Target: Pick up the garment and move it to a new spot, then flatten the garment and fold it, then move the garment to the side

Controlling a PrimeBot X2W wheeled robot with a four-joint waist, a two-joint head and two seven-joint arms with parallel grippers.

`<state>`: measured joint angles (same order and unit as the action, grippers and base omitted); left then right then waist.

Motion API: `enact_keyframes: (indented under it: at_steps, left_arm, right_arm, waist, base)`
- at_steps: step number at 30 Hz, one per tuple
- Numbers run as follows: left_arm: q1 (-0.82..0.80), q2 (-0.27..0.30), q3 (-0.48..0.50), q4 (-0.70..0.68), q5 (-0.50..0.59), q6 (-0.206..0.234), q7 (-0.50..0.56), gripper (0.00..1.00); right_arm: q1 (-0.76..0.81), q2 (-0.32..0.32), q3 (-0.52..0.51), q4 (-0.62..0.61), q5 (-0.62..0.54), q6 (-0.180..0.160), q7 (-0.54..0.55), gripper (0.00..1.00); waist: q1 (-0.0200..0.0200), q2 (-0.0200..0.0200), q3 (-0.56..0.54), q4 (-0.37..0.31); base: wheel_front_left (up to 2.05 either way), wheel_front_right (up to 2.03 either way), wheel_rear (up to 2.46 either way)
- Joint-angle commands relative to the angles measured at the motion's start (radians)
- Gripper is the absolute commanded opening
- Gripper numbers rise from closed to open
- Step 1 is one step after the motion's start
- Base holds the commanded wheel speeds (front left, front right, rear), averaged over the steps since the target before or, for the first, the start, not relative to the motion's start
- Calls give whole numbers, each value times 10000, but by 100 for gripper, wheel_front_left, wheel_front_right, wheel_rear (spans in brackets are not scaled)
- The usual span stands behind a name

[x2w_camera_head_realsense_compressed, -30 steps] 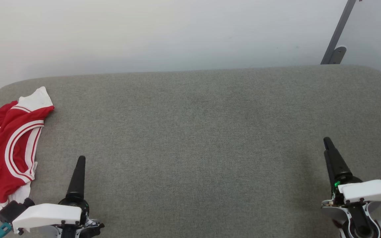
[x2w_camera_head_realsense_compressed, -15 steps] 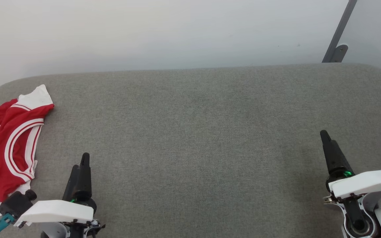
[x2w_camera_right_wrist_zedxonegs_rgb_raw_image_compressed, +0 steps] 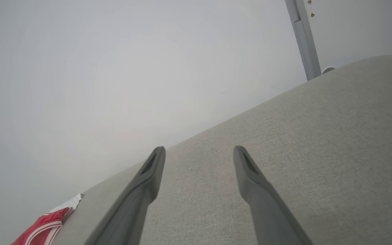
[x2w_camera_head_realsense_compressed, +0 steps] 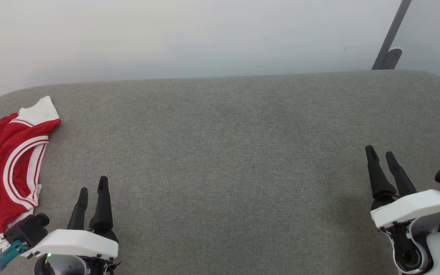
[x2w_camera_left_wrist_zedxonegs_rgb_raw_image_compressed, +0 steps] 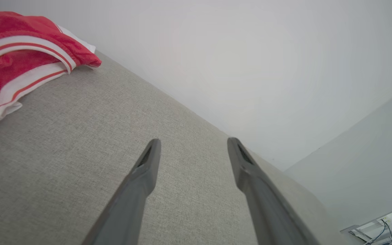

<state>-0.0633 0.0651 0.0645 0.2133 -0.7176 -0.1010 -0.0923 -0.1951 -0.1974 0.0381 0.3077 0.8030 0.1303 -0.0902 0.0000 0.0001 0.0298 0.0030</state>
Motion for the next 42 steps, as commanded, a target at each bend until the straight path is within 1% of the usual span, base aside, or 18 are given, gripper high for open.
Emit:
enact_keyframes:
  at_steps: [1, 12, 22, 25, 32, 42]
  left_arm:
    - [-62, 89, -34, -130, 366, 45, -107, 100]
    - [84, 220, -178, -131, 1680, 139, -432, 100]
    - [198, 272, -223, -102, 2704, 195, -709, 100]
    - [188, 276, -206, -57, 2920, 131, -780, 100]
    - [211, 269, -161, -1, 3423, 66, -912, 100]
    - [124, 193, -3, 280, 4085, -64, -1143, 100]
  right_arm:
    - [-251, -79, 22, -52, -406, 4, -142, 100]
    - [-399, -33, 125, 293, -2497, 4, -464, 100]
    - [-540, 11, 39, 455, -3639, 4, -731, 100]
    - [-568, -37, 43, 443, -4013, 4, -808, 100]
    - [-617, -41, 153, 464, -4493, 5, -938, 100]
    - [-531, 23, -35, 398, -4301, 5, -1168, 100]
  waist:
    - [0, -1, 6, -8]
    - [0, -1, 16, -87]
    - [0, -1, 48, -147]
    - [0, -1, 77, -174]
    - [0, -1, 109, -225]
    - [0, -1, 129, -209]
  base:
    - [0, 0, 0]
    - [0, 0, 0]
    - [0, 0, 0]
    - [0, 0, 0]
    - [0, 0, 0]
    - [0, 0, 0]
